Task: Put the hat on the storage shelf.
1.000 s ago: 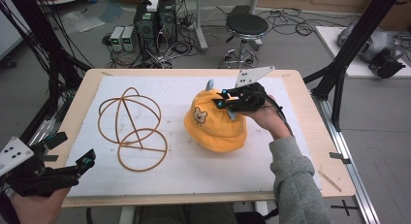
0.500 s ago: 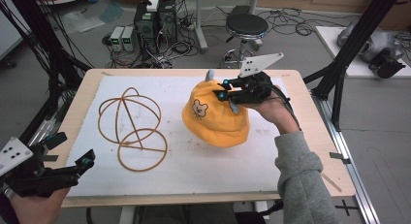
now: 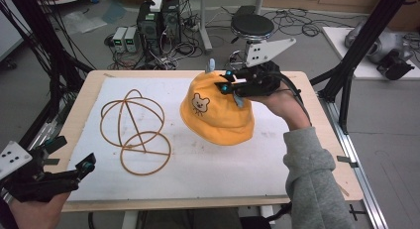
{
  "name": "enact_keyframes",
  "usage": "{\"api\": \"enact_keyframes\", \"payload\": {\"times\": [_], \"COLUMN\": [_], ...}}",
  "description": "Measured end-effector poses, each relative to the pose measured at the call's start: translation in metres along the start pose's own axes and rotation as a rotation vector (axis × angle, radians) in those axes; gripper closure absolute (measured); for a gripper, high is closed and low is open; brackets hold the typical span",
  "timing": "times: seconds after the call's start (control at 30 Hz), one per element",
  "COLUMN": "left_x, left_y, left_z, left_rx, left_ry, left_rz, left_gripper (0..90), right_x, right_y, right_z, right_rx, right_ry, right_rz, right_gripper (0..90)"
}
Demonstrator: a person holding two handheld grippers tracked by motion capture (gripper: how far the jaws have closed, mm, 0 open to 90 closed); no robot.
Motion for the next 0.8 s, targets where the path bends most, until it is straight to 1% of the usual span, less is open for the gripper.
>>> {"api": "enact_keyframes", "payload": {"times": [0.07, 0.1, 0.13, 0.17, 0.23, 0.33, 0.37, 0.4, 0.53, 0.6, 0.67, 0.8], "left_x": [0.0, 0.0, 0.0, 0.0, -0.001, -0.001, -0.001, -0.001, 0.0, 0.0, 0.0, 0.0], "left_y": [0.0, 0.0, 0.0, 0.0, -0.001, -0.001, -0.002, -0.002, -0.005, -0.006, -0.007, -0.008], "left_z": [-0.001, -0.001, -0.002, -0.003, -0.004, -0.006, -0.007, -0.007, -0.009, -0.01, -0.011, -0.017], "left_rx": [0.0, 0.0, 0.0, -0.003, -0.003, -0.005, -0.003, -0.003, 0.002, 0.004, 0.005, 0.0], "left_ry": [0.0, 0.0, 0.001, 0.001, 0.003, 0.004, 0.006, 0.006, 0.009, 0.012, 0.015, 0.024], "left_rz": [0.001, 0.001, 0.0, 0.0, -0.001, -0.002, -0.004, -0.004, -0.01, -0.013, -0.013, -0.015], "left_gripper": [1.8, 1.8, 1.8, 1.8, 1.8, 1.8, 1.8, 1.8, 1.8, 1.8, 1.8, 1.8], "right_x": [0.003, 0.003, 0.005, 0.006, 0.008, 0.009, 0.009, 0.009, 0.008, 0.009, 0.01, 0.012], "right_y": [0.008, 0.008, 0.015, 0.018, 0.024, 0.03, 0.034, 0.034, 0.043, 0.048, 0.052, 0.058], "right_z": [-0.002, -0.002, -0.003, -0.004, -0.005, -0.006, -0.007, -0.007, -0.007, -0.007, -0.005, 0.003], "right_rx": [-0.004, -0.004, -0.011, -0.01, -0.015, -0.026, -0.036, -0.036, -0.041, -0.056, -0.066, -0.066], "right_ry": [0.007, 0.007, 0.015, 0.021, 0.023, 0.033, 0.049, 0.049, 0.057, 0.069, 0.075, 0.094], "right_rz": [-0.015, -0.015, -0.029, -0.025, -0.034, -0.037, -0.045, -0.045, -0.056, -0.068, -0.069, -0.078], "right_gripper": [76.3, 76.3, 76.3, 76.3, 76.3, 76.3, 76.3, 76.3, 76.3, 76.3, 76.3, 76.3]}}
Point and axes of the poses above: each handheld gripper's, and its own axes: z roughly forward along the jaws, y roughly out of its top, x roughly to its left, the point moved 8 cm from there along z, roughly forward along the jaws, and after that the axes turned 5 degrees about x, right-handed, at the moved point
